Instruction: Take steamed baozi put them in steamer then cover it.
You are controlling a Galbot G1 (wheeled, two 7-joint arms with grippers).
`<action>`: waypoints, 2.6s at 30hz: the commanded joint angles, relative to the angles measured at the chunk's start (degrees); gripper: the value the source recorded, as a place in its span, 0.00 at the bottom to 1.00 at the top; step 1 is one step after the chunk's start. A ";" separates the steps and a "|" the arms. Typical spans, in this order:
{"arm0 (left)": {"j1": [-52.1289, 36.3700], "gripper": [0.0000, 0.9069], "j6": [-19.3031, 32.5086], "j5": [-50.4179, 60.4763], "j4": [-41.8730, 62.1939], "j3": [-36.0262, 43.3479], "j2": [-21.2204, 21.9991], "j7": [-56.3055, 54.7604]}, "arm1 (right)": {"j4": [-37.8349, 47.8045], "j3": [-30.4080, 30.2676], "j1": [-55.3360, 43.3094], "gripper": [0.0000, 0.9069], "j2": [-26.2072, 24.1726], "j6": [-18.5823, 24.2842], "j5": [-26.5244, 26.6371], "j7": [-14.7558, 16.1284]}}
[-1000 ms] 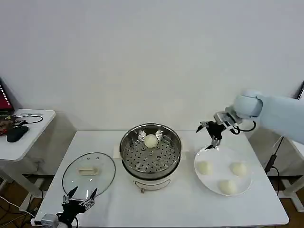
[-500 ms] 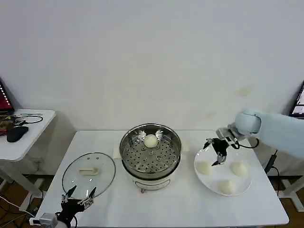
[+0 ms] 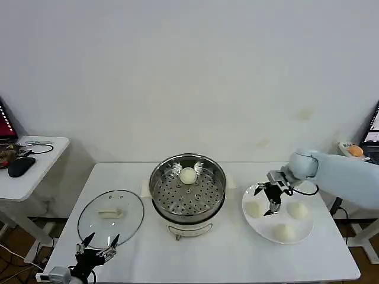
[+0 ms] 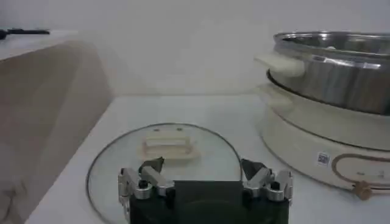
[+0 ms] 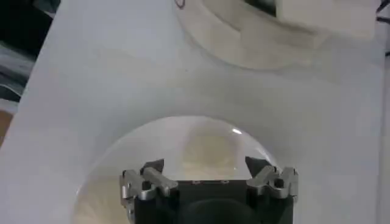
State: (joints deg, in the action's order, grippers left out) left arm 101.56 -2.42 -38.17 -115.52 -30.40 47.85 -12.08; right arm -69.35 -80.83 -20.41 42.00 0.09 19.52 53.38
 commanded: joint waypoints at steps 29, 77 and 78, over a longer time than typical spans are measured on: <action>0.17 1.00 0.02 0.04 0.52 0.25 0.03 0.10 | 8.91 7.80 8.65 0.83 3.87 0.06 -1.71 0.70; 0.93 1.00 0.17 0.09 -0.05 1.80 0.30 -0.14 | 2.89 2.33 -20.31 0.68 9.26 18.22 3.52 5.92; 0.89 1.00 0.18 0.14 -0.05 1.94 0.26 -0.15 | 2.43 2.75 -20.29 0.68 9.99 18.11 3.72 5.80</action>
State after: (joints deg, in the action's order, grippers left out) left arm 102.44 -2.22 -38.07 -115.53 -28.51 48.16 -12.22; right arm -65.91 -78.80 -36.08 48.52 14.86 22.18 58.75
